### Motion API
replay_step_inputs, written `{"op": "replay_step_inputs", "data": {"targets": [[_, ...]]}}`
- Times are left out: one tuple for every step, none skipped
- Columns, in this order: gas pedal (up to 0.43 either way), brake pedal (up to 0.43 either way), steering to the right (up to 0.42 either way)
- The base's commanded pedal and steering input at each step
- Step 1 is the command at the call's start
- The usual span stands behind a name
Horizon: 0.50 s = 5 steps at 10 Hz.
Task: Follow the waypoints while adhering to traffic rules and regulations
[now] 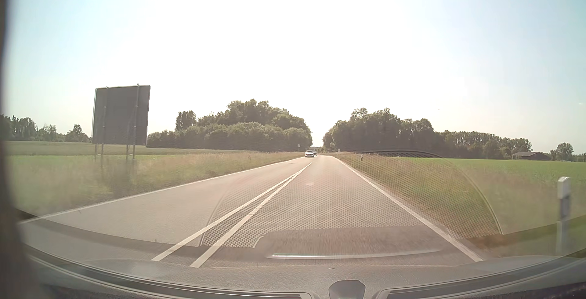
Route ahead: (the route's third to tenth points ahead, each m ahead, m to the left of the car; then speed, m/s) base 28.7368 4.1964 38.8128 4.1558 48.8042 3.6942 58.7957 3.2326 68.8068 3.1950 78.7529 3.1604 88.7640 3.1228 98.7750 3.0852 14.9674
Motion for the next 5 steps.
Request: {"op": "replay_step_inputs", "data": {"targets": [[0.067, 0.006, 0.009], [0.067, 0.006, 0.011], [0.067, 0.006, 0.011], [0.067, 0.006, 0.011], [0.067, 0.006, 0.011]]}}
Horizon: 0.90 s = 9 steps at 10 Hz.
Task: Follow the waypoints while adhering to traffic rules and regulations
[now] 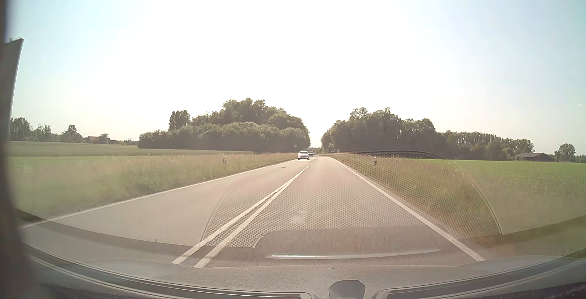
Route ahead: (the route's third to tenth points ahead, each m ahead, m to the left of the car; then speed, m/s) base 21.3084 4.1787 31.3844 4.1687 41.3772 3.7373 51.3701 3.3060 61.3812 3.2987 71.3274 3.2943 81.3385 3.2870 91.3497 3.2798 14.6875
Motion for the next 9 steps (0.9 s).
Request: {"op": "replay_step_inputs", "data": {"targets": [[0.067, 0.006, 0.011], [0.067, 0.006, 0.011], [0.067, 0.006, 0.011], [0.079, 0.006, 0.011], [0.098, 0.006, 0.011], [0.110, 0.006, 0.010], [0.138, 0.006, 0.009], [0.150, 0.006, 0.009], [0.157, 0.006, 0.009]]}}
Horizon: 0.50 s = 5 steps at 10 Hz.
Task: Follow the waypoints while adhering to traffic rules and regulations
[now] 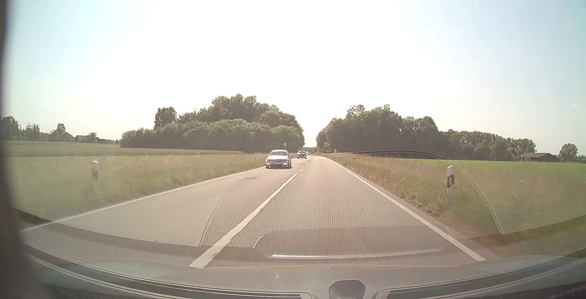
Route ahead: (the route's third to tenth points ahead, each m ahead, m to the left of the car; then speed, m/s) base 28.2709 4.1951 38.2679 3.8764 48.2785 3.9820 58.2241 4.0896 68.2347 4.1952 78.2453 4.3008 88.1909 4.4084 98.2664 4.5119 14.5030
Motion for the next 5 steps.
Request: {"op": "replay_step_inputs", "data": {"targets": [[0.157, 0.006, 0.009], [0.157, 0.006, 0.009], [0.157, 0.006, 0.008], [0.157, 0.006, 0.008], [0.157, 0.006, 0.007]]}}
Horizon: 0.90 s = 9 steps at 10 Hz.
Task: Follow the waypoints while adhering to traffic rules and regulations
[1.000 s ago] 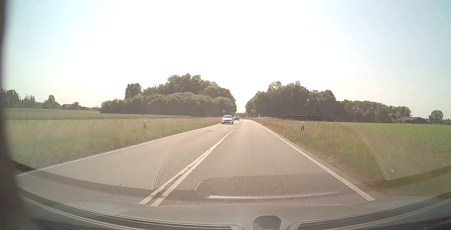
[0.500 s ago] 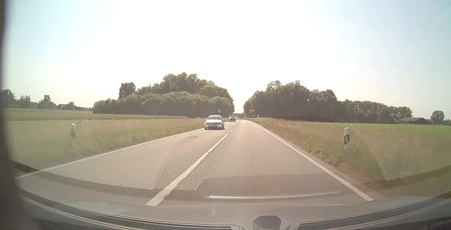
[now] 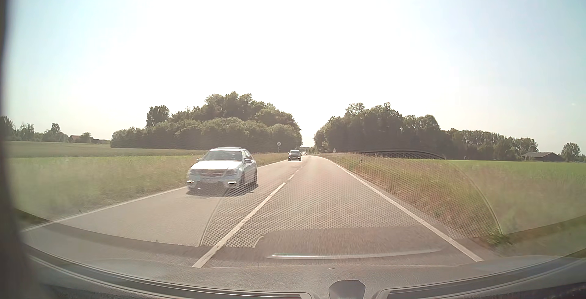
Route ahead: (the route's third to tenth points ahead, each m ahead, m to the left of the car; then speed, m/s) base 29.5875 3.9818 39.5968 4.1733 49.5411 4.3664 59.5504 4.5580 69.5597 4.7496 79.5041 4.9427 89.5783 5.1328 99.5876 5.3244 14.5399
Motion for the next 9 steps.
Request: {"op": "replay_step_inputs", "data": {"targets": [[0.169, 0.006, 0.005], [0.169, 0.006, 0.004], [0.169, 0.006, 0.004], [0.177, 0.006, 0.003], [0.177, 0.006, 0.004], [0.177, 0.006, 0.003], [0.189, 0.006, 0.003], [0.189, 0.006, 0.003], [0.189, 0.006, 0.003]]}}
